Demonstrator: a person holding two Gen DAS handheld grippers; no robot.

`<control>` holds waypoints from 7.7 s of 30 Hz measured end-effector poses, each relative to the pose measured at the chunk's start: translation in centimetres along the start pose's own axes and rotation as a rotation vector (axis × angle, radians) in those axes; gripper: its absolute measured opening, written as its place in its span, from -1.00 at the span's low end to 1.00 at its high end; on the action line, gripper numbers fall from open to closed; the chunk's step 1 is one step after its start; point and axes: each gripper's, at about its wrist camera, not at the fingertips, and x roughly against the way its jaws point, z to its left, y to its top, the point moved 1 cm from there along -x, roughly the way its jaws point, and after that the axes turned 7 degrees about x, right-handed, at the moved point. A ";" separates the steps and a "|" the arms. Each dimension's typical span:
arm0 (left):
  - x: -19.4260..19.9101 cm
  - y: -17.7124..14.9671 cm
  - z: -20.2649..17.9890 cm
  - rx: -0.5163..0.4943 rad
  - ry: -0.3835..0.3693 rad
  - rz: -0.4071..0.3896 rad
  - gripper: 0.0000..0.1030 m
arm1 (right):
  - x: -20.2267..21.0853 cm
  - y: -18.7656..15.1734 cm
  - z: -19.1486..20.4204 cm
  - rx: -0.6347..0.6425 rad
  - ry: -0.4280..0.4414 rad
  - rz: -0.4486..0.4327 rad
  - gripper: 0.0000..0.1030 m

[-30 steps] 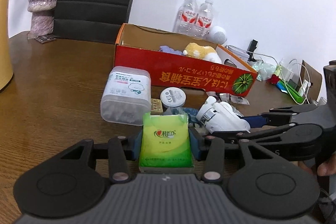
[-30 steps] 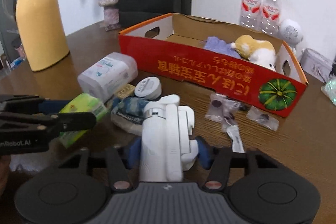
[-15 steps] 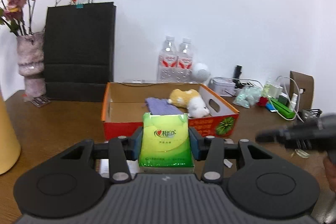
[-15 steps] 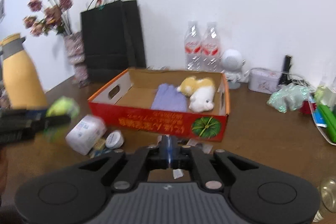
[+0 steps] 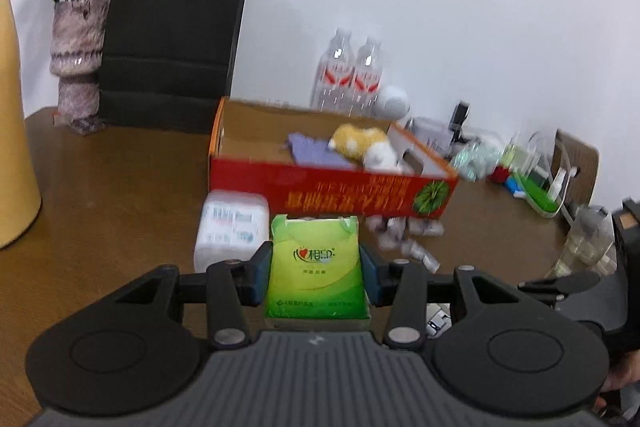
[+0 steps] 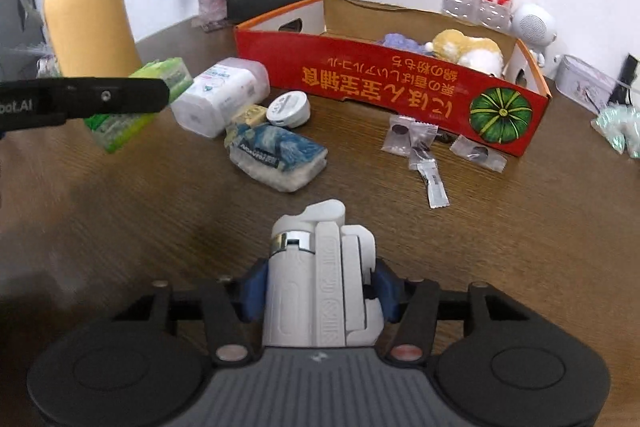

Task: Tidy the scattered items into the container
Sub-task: 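Lower the tissue pack and white device into the box and open both tools, then withdraw both tools from the box back over the table, then grasp the white cotton-swab box with the left tool while the right tool grasps clear wrapper packets, then place the cotton-swab box and wrapper packets into the box and open both tools, then withdraw both tools from the box back over the table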

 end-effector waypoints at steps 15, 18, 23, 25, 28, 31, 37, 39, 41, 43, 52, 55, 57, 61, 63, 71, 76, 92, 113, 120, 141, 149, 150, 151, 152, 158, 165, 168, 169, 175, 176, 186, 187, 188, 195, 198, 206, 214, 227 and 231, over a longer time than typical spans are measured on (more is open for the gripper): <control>-24.7 17.5 2.2 0.106 0.198 0.274 -0.12 | -2.1 22.7 -12.3 -0.232 -0.034 -0.205 0.04; -28.7 17.1 2.8 0.108 0.238 0.324 -0.12 | -7.9 24.6 -13.5 -0.255 -0.051 -0.134 0.03; -31.7 16.9 3.9 0.061 0.282 0.350 -0.11 | -14.5 24.9 -15.1 -0.332 -0.035 -0.054 0.03; -32.2 16.9 4.2 0.068 0.277 0.357 0.00 | -15.9 24.7 -15.4 -0.339 -0.036 -0.050 0.03; -31.8 17.4 4.6 0.089 0.273 0.360 0.03 | -18.5 24.6 -16.1 -0.373 -0.038 0.002 0.06; -30.0 18.2 5.4 0.149 0.202 0.318 0.47 | -19.8 24.3 -16.5 -0.415 0.021 0.019 0.06; -25.4 19.4 4.6 0.099 0.138 0.269 0.76 | -15.6 24.2 -15.9 -0.339 0.045 -0.089 0.13; -24.4 19.0 3.9 0.051 0.188 0.284 0.94 | -13.6 24.0 -15.7 -0.310 0.008 -0.074 0.37; -23.7 17.8 3.3 0.015 0.230 0.334 1.00 | -12.0 23.3 -15.6 -0.291 -0.042 -0.012 0.47; -23.4 16.2 3.1 -0.005 0.260 0.415 1.00 | -10.9 22.1 -15.3 -0.256 -0.088 0.068 0.61; -17.5 14.7 0.6 0.014 0.275 0.500 1.00 | -6.3 17.8 -13.1 -0.315 -0.018 0.271 0.64; -14.0 14.4 -0.4 0.020 0.288 0.461 1.00 | -2.8 17.6 -11.4 -0.313 -0.042 0.240 0.64; -11.4 13.6 -1.5 0.000 0.294 0.422 1.00 | -0.2 17.3 -10.4 -0.310 -0.052 0.200 0.70; -4.4 10.1 -4.1 -0.069 0.298 0.172 1.00 | 4.7 14.8 -7.7 -0.269 -0.103 0.076 0.71; -0.4 6.9 -5.0 -0.095 0.295 -0.015 1.00 | 7.3 12.3 -5.9 -0.225 -0.177 -0.058 0.71; 7.1 -7.7 -3.8 -0.078 0.163 -0.159 1.00 | 10.7 -3.6 2.1 -0.131 -0.259 -0.382 1.00; 6.2 -10.6 -3.1 -0.037 0.220 0.000 1.00 | 8.0 -7.8 3.2 -0.226 -0.218 -0.231 1.00; 5.0 -13.7 -3.3 -0.058 0.280 0.130 1.00 | 5.6 -9.9 5.4 -0.175 -0.262 -0.119 1.00; 1.8 -2.6 0.0 -0.137 0.201 -0.025 1.00 | 6.2 -5.0 -0.5 -0.153 -0.190 -0.183 0.75; -8.8 1.6 3.1 -0.111 0.192 0.033 0.97 | 0.7 2.5 -6.1 -0.171 -0.127 -0.198 0.28; -9.8 0.8 4.9 -0.048 0.135 0.091 0.27 | -7.0 5.2 -7.5 -0.101 -0.120 -0.140 -0.71; -1.3 0.4 1.9 0.054 0.188 -0.111 0.28 | 0.6 4.7 -4.6 -0.074 -0.159 -0.340 -0.74; -0.3 -0.5 1.4 0.083 0.182 -0.112 0.28 | 1.9 4.1 -4.1 -0.069 -0.162 -0.353 -0.74; 0.4 -1.4 1.0 0.104 0.171 -0.107 0.28 | 3.0 3.4 -3.6 -0.072 -0.159 -0.362 -0.74; 0.7 -2.1 0.6 0.114 0.156 -0.095 0.28 | 3.9 2.5 -3.2 -0.083 -0.146 -0.365 -0.74; -0.5 1.2 -0.3 0.085 0.094 -0.056 0.28 | 5.1 1.0 -2.8 -0.136 -0.124 -0.325 -0.74; -11.0 13.7 -0.5 0.136 0.019 0.096 0.29 | 5.4 9.7 -7.5 -0.125 -0.138 -0.347 -0.74; -19.0 16.5 0.2 0.198 0.060 0.248 0.29 | 2.8 15.0 -10.4 -0.163 -0.090 -0.283 -0.74; -21.3 16.8 0.3 0.191 0.095 0.274 0.29 | 1.5 16.6 -11.4 -0.180 -0.076 -0.252 -0.74; -31.2 16.3 2.0 0.205 0.203 0.406 0.29 | -8.9 22.0 -16.0 -0.259 -0.057 -0.042 -0.74; -32.0 15.8 1.8 0.178 0.232 0.415 0.28 | -10.3 22.2 -16.4 -0.263 -0.053 -0.010 -0.74; -34.6 15.9 1.7 0.089 0.294 0.467 0.59 | -19.0 21.6 -16.8 -0.267 -0.068 0.211 -0.73; -34.5 16.0 2.0 0.099 0.293 0.472 0.65 | -19.0 21.5 -16.7 -0.268 -0.075 0.217 -0.73; -34.2 16.0 2.2 0.106 0.279 0.472 0.66 | -18.8 21.5 -16.6 -0.268 -0.080 0.218 -0.68; -30.8 17.8 1.7 0.083 0.287 0.463 0.96 | -14.8 22.2 -17.2 -0.305 -0.099 0.186 -0.25; -29.0 17.6 0.8 0.050 0.296 0.509 1.00 | -13.0 21.8 -17.2 -0.315 -0.090 0.230 -0.06; -25.0 14.8 1.3 0.105 0.357 0.629 1.00 | -11.6 18.5 -16.2 -0.385 -0.044 0.413 0.13; -18.2 17.8 -0.8 0.107 0.335 0.546 1.00 | -5.5 20.0 -13.7 -0.360 -0.087 0.321 0.47; -0.9 13.7 -8.1 -0.059 0.225 0.015 1.00 | 10.0 15.5 -6.7 -0.212 -0.185 -0.192 0.74; 2.8 7.2 -8.6 -0.108 0.197 -0.119 1.00 | 12.9 9.4 -3.0 -0.184 -0.242 -0.393 0.95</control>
